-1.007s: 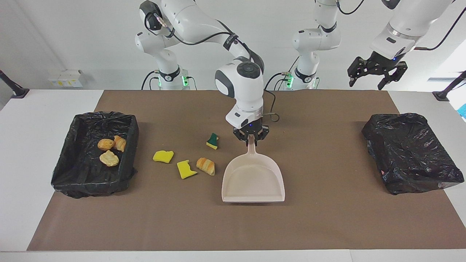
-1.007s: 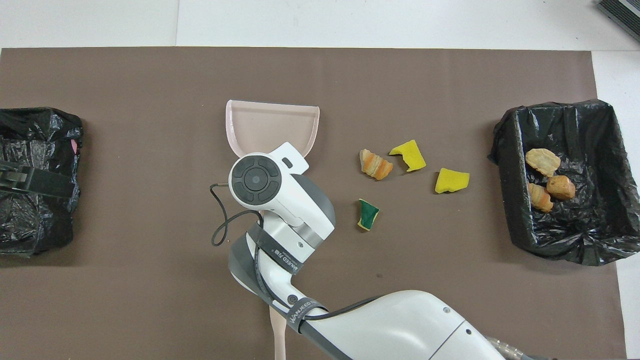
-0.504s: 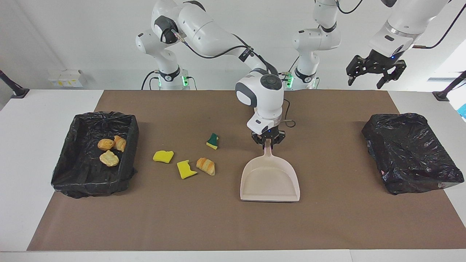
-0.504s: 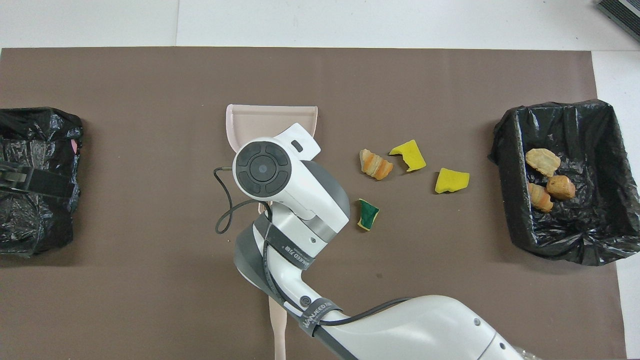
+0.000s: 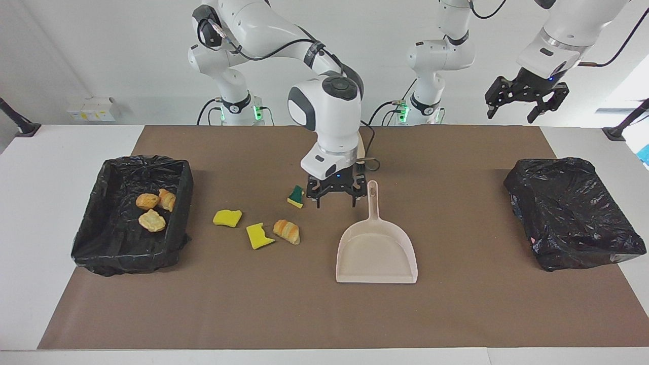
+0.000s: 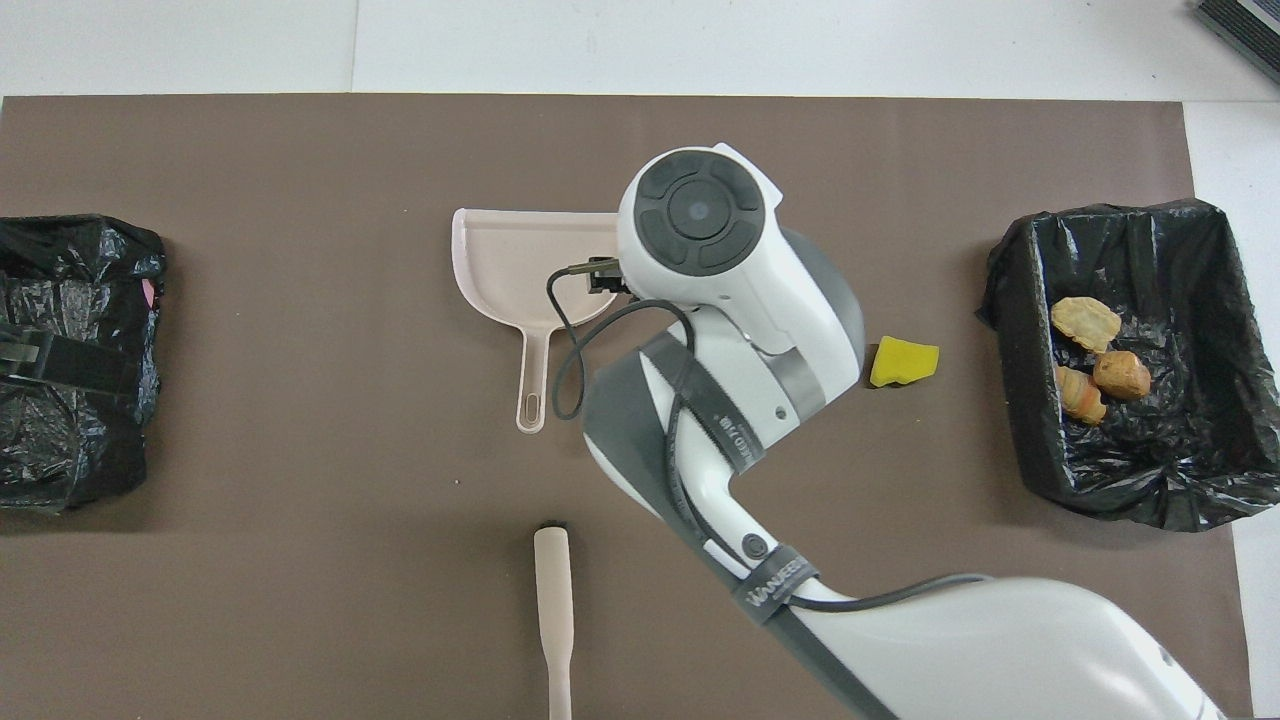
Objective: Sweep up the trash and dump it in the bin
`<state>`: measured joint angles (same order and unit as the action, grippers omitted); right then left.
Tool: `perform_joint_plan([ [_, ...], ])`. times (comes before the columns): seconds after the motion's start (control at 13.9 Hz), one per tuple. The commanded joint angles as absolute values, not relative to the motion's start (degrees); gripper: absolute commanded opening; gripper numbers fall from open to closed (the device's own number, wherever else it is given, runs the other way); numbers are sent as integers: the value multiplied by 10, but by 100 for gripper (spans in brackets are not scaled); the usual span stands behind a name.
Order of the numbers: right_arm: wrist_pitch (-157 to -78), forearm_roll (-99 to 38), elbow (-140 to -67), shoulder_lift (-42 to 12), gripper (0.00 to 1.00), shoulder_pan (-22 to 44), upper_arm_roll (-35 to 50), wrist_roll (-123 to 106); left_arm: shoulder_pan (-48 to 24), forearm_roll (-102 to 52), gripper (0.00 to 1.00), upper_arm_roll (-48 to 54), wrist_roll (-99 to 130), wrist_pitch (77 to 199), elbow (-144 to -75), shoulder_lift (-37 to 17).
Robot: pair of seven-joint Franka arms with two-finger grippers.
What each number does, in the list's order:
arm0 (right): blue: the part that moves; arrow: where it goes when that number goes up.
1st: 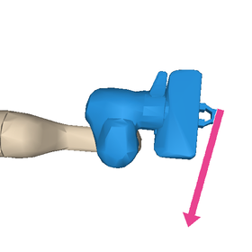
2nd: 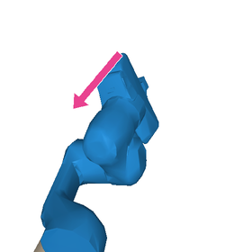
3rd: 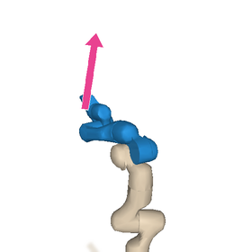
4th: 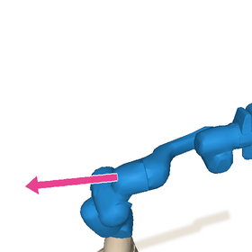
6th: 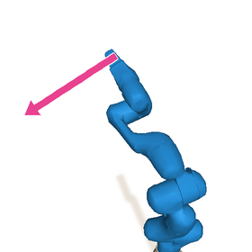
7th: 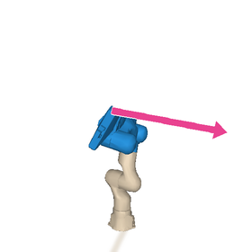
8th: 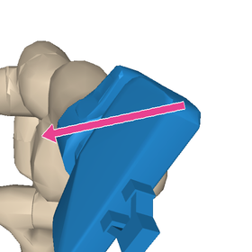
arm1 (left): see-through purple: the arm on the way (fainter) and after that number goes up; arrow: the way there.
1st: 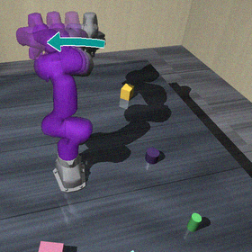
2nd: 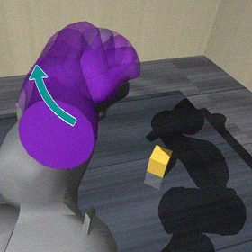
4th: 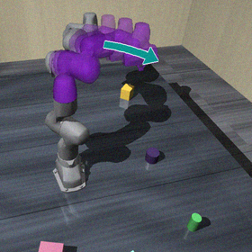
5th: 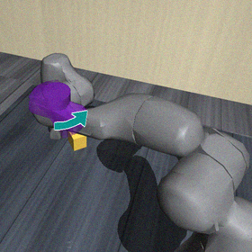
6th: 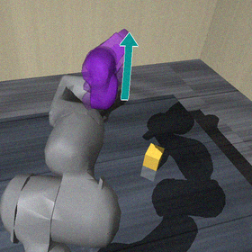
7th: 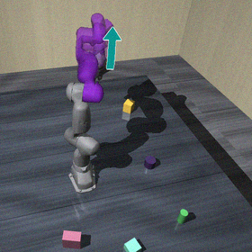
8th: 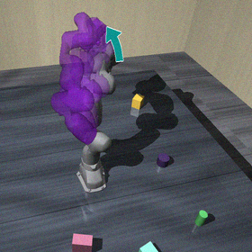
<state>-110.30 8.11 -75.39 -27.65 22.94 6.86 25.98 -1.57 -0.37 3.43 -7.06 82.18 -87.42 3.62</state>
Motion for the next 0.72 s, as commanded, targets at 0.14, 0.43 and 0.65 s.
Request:
perform_joint_plan([
  [0.14, -1047, 54, -758, -248, 100, 141, 78, 89, -22, 5, 100, 26, -74, 814, -876, 41],
  [0.43, -1006, 57, -758, -226, 100, 75, 76, -12, -24, 6, 100, 26, -72, 820, -876, 40],
  [0.65, -991, 65, -760, -207, 100, 40, 70, -65, -32, 4, 100, 29, -71, 831, -882, 41],
])
